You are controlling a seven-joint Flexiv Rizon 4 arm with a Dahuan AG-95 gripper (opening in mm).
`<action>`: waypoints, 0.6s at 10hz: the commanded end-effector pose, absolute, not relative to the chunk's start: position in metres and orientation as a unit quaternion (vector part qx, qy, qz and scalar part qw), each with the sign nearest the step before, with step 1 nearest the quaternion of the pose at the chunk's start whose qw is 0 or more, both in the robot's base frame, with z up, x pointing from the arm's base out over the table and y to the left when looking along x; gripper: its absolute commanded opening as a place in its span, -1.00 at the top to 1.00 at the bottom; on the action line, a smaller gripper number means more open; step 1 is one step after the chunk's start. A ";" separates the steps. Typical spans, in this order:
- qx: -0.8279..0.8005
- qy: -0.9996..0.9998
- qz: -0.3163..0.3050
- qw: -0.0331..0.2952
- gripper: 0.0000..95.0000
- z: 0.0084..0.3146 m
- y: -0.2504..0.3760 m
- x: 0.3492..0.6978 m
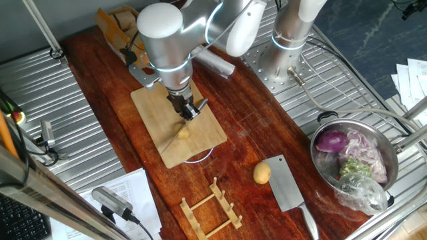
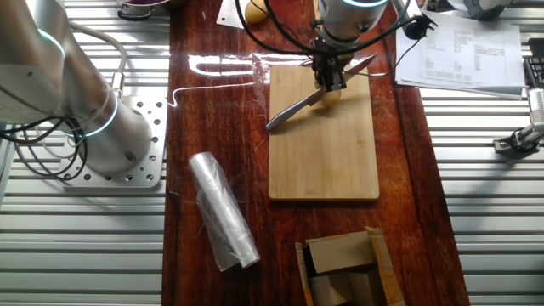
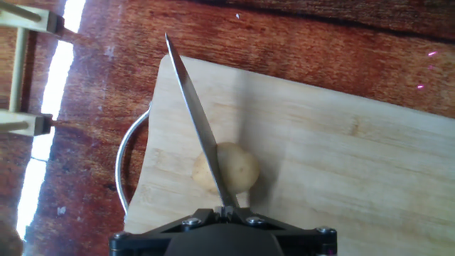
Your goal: Chop the potatoes
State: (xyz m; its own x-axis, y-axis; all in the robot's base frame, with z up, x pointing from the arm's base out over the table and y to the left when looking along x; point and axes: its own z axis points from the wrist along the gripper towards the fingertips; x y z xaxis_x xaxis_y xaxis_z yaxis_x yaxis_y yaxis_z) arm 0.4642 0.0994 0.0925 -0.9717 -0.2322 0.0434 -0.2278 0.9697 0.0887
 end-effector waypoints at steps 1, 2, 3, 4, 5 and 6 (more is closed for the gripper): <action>0.098 -0.993 -0.043 0.040 1.00 0.098 0.109 0.474; 0.096 -0.994 -0.043 0.040 1.00 0.099 0.112 0.476; 0.094 -0.994 -0.043 0.040 1.00 0.100 0.113 0.477; 0.095 -0.994 -0.042 0.040 1.00 0.099 0.113 0.477; 0.097 -0.994 -0.041 0.040 1.00 0.097 0.112 0.477; 0.097 -0.994 -0.041 0.040 1.00 0.096 0.111 0.476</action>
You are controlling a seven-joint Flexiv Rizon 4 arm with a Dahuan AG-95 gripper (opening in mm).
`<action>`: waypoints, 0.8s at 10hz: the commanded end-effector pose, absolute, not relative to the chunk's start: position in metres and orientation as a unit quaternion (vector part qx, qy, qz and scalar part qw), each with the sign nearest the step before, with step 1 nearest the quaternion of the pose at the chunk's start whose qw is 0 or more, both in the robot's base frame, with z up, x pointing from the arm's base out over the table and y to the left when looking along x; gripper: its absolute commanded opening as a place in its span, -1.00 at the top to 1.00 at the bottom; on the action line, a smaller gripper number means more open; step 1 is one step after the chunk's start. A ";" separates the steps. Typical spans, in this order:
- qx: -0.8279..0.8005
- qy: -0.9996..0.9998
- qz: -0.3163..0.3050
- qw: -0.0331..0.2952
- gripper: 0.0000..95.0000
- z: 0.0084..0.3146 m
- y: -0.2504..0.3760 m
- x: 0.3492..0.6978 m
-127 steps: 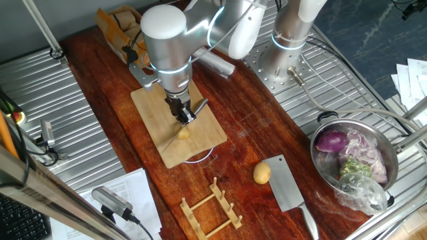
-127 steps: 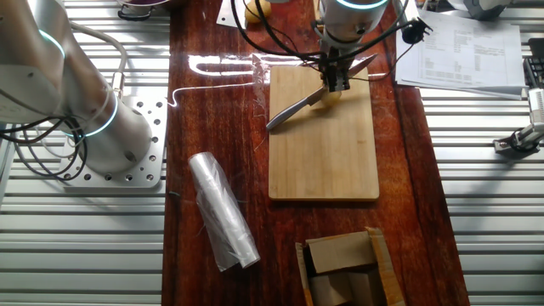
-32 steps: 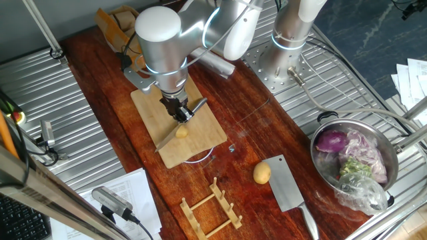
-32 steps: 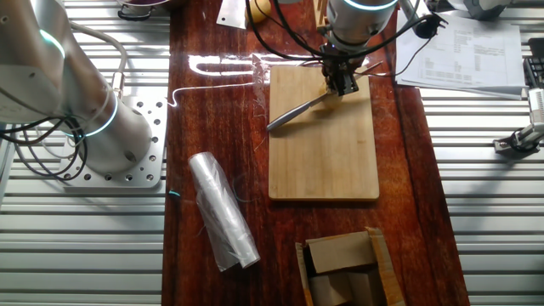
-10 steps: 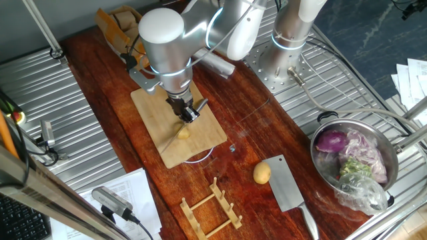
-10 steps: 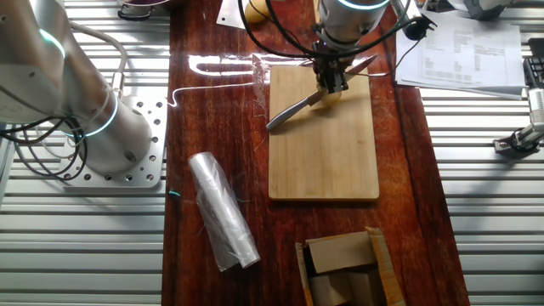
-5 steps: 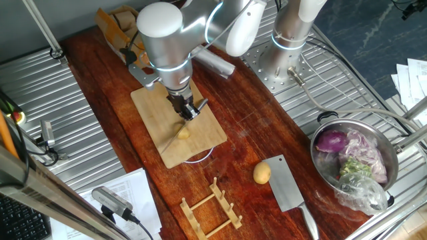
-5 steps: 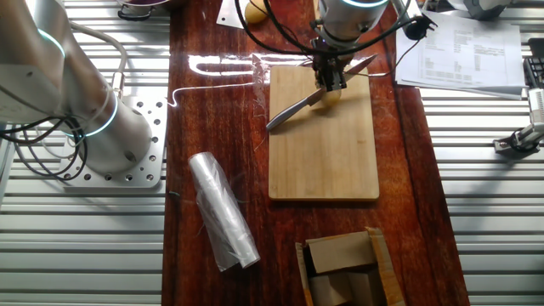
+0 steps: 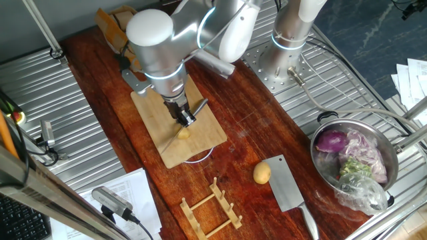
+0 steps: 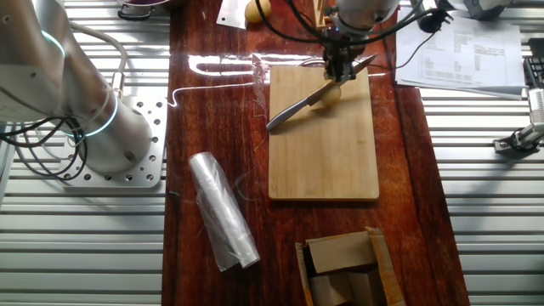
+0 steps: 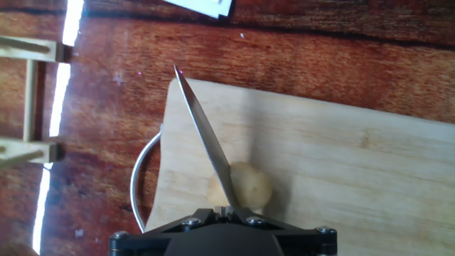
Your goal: Chop the potatoes
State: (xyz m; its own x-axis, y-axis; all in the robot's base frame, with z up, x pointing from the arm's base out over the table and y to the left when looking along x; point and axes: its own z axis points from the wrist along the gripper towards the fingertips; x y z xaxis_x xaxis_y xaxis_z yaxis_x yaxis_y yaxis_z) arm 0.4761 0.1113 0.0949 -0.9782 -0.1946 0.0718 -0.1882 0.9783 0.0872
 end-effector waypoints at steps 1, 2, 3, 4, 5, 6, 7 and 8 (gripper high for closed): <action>0.099 -0.993 -0.040 0.040 1.00 0.092 0.108 0.475; 0.105 -0.993 -0.040 0.036 1.00 0.085 0.104 0.473; 0.106 -0.993 -0.040 0.036 1.00 0.084 0.103 0.473; 0.107 -0.993 -0.040 0.035 1.00 0.083 0.103 0.474; 0.108 -0.993 -0.041 0.035 1.00 0.083 0.103 0.474; 0.108 -0.993 -0.041 0.034 1.00 0.083 0.103 0.474; 0.109 -0.993 -0.041 0.034 1.00 0.083 0.103 0.474; 0.110 -0.993 -0.041 0.034 1.00 0.083 0.103 0.473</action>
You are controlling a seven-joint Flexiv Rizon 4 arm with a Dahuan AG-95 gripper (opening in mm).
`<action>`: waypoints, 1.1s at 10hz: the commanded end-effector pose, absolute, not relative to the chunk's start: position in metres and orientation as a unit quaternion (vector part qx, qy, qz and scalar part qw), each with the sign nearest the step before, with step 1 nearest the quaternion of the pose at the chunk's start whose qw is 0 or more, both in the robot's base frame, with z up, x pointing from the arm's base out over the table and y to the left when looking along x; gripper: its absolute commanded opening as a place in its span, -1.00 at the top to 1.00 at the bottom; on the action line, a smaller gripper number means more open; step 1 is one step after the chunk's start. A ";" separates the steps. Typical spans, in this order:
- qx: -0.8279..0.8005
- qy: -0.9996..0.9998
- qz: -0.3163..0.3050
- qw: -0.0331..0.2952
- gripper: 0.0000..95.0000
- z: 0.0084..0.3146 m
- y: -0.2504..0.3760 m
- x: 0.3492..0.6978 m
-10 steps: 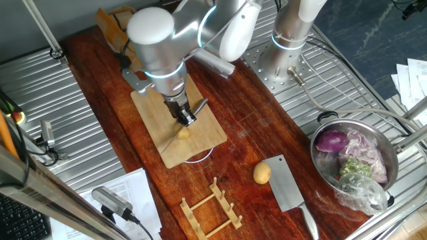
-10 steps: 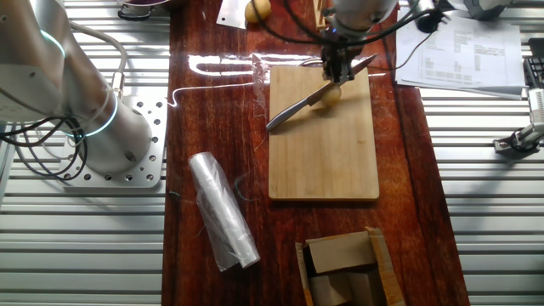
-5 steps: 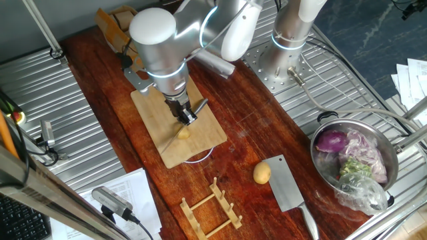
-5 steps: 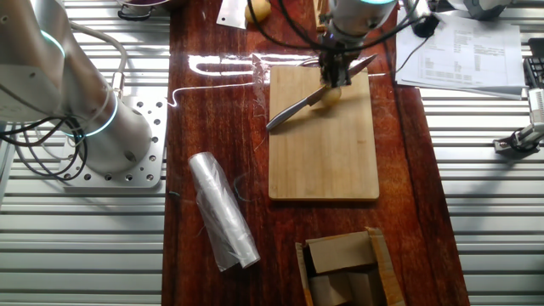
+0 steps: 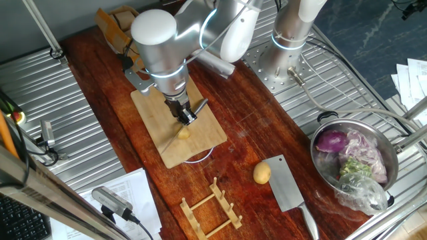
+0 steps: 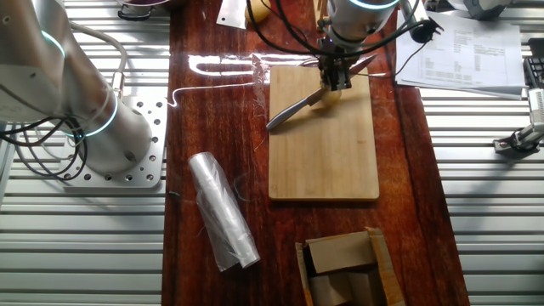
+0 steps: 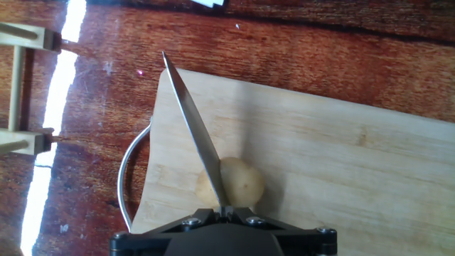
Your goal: Chop the potatoes
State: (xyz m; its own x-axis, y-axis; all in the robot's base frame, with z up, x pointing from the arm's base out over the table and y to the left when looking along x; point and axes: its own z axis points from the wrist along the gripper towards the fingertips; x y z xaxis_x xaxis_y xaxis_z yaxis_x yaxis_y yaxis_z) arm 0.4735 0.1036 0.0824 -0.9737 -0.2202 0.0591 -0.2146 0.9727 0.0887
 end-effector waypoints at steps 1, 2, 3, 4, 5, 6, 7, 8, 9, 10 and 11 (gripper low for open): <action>0.109 -0.993 -0.042 0.034 1.00 0.083 0.103 0.473; 0.110 -0.993 -0.041 0.034 1.00 0.083 0.103 0.473; 0.110 -0.993 -0.041 0.034 1.00 0.083 0.103 0.473; 0.110 -0.993 -0.041 0.034 1.00 0.083 0.103 0.473; 0.110 -0.992 -0.041 0.034 1.00 0.083 0.103 0.474; 0.111 -0.992 -0.040 0.034 1.00 0.083 0.103 0.474; 0.111 -0.992 -0.040 0.034 1.00 0.083 0.103 0.474; 0.112 -0.992 -0.038 0.035 1.00 0.081 0.103 0.475; 0.112 -0.992 -0.036 0.036 1.00 0.078 0.102 0.476; 0.111 -0.992 -0.035 0.037 1.00 0.076 0.102 0.477; 0.115 -0.992 -0.037 0.036 1.00 0.067 0.100 0.481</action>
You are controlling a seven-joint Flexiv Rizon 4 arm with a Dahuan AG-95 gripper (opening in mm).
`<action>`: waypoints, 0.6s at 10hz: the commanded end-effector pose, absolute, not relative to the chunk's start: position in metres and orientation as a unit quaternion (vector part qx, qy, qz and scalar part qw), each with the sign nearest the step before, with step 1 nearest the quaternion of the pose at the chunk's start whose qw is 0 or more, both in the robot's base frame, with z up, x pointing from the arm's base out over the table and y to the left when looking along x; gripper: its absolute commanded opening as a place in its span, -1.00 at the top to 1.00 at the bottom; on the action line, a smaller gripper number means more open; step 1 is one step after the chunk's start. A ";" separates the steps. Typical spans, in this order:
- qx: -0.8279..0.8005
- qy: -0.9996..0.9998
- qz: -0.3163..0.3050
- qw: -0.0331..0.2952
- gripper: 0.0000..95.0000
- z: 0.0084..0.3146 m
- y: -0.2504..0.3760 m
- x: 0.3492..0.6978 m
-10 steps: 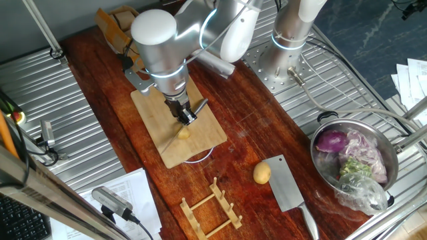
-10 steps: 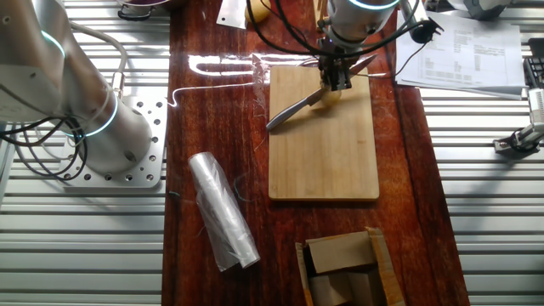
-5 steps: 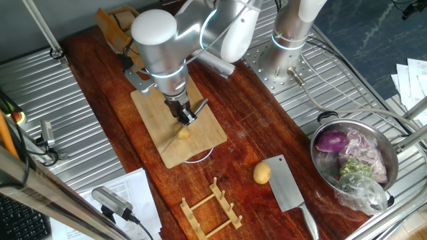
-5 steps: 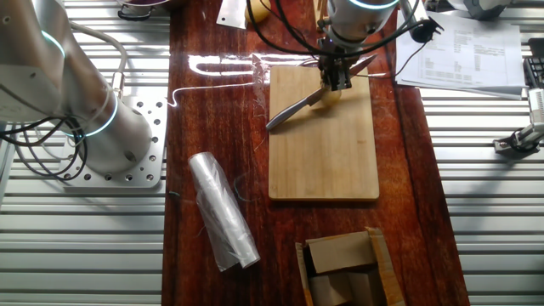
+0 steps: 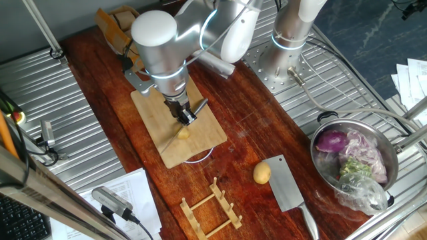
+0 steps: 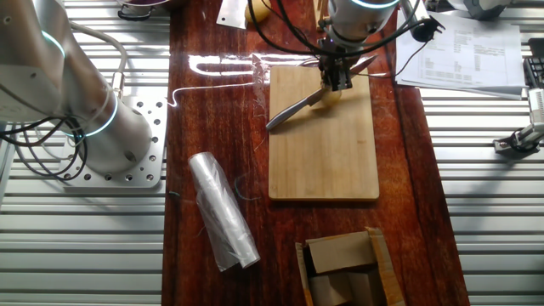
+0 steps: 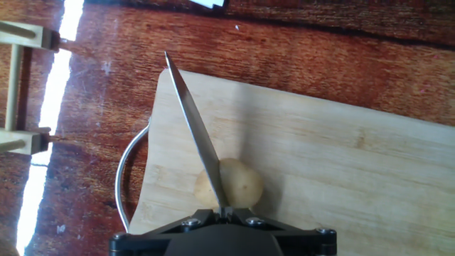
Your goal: Chop the potatoes
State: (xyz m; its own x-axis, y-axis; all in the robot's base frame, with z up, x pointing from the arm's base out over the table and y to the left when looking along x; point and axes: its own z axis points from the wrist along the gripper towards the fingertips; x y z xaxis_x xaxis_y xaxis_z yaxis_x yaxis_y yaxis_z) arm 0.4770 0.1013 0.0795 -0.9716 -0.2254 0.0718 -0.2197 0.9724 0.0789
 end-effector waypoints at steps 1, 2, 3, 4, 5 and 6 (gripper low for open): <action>0.117 -0.992 -0.038 0.034 1.00 0.065 0.100 0.483; 0.119 -0.992 -0.037 0.034 1.00 0.065 0.100 0.483; 0.120 -0.992 -0.038 0.033 1.00 0.066 0.100 0.483; 0.120 -0.991 -0.039 0.032 1.00 0.066 0.101 0.483; 0.121 -0.991 -0.038 0.033 1.00 0.067 0.101 0.483; 0.121 -0.991 -0.037 0.033 1.00 0.067 0.101 0.483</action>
State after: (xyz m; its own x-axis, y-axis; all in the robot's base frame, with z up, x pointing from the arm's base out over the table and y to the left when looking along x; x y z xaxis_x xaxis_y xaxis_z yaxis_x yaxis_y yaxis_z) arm 0.4827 0.1011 0.0672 -0.9685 -0.2430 0.0548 -0.2384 0.9680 0.0790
